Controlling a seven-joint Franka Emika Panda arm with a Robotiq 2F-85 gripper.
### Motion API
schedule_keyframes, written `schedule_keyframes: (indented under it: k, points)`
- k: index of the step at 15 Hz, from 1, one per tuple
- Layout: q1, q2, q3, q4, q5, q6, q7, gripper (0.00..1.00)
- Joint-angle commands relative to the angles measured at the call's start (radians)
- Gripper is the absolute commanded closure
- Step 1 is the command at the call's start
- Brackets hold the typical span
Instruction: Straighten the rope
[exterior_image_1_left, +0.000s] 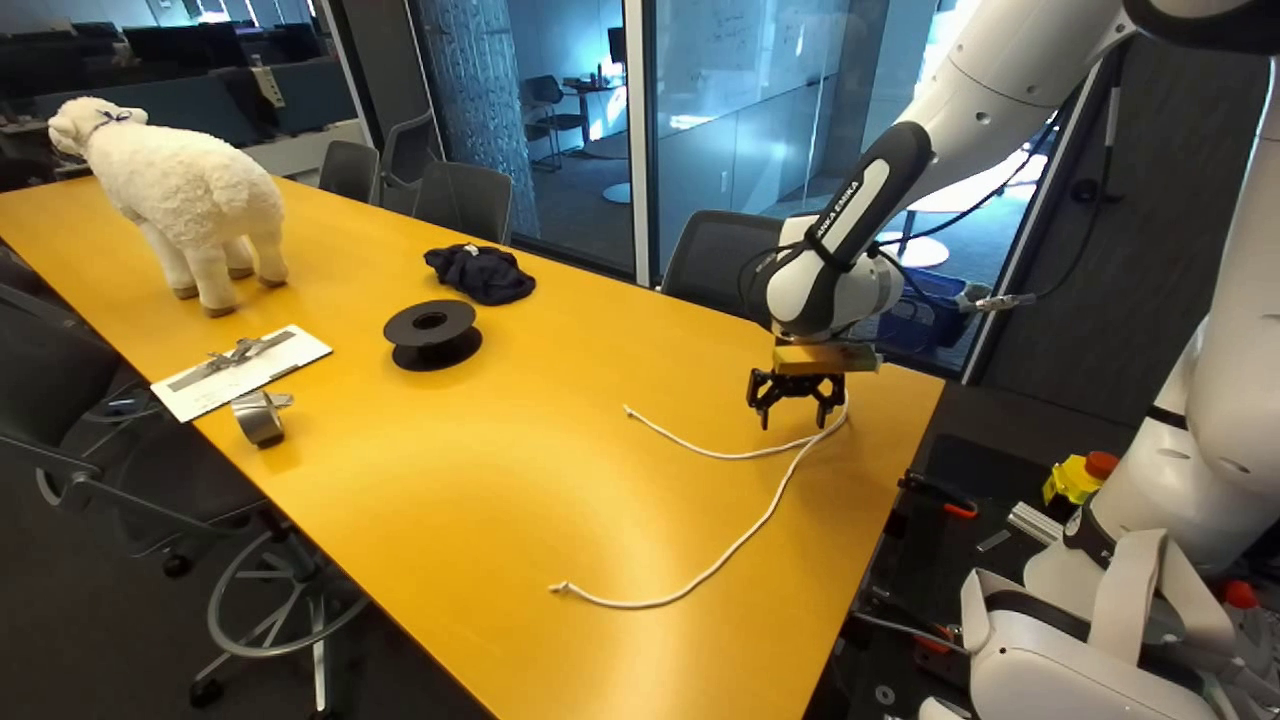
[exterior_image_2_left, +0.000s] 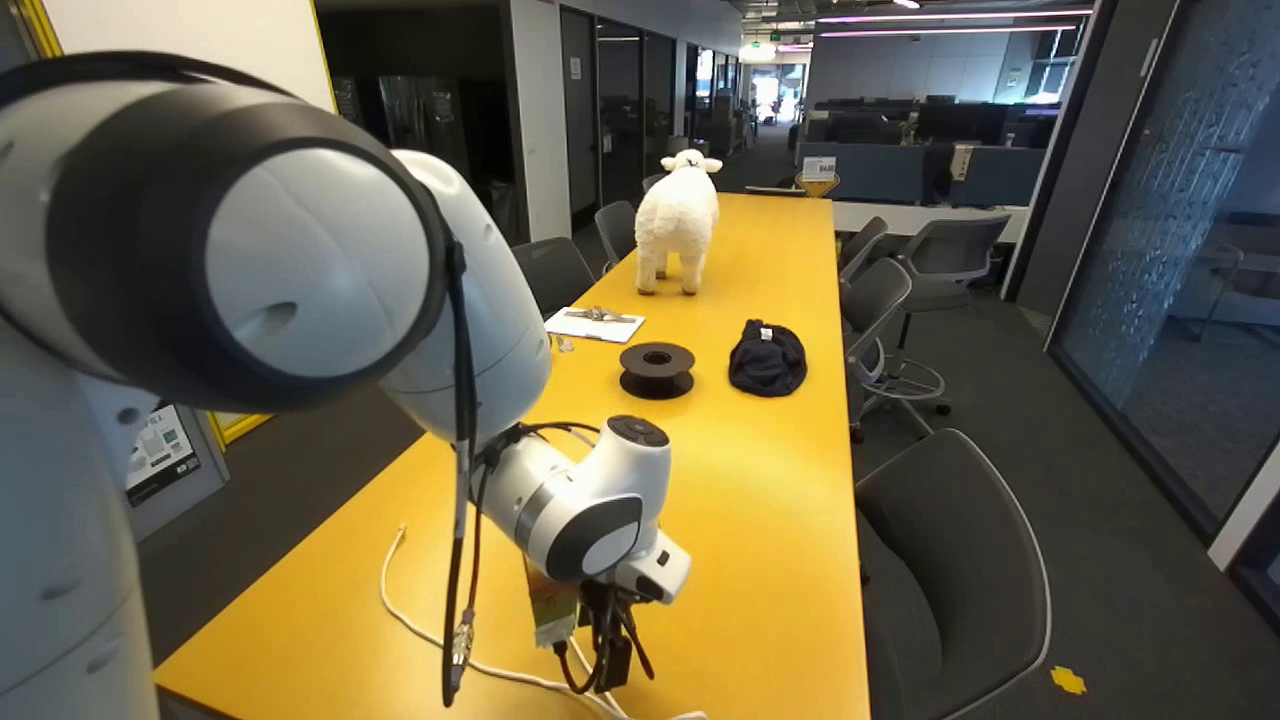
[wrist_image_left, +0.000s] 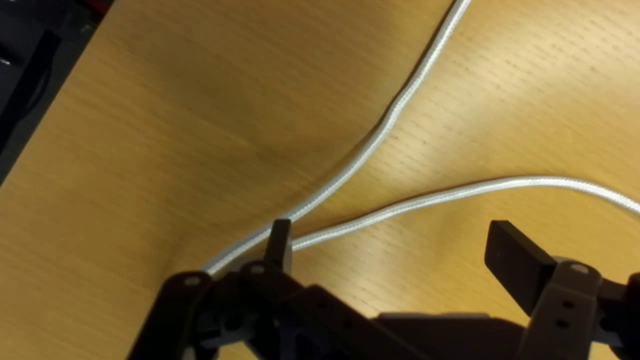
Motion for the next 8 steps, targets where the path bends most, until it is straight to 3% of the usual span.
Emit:
schedule_keyframes:
  k: [1,8]
  points:
    - [-0.030,0.000,-0.030,-0.058,0.055,0.095,-0.042,0.00]
    - [-0.078,0.012,-0.053,-0.082,0.108,0.147,-0.077,0.00]
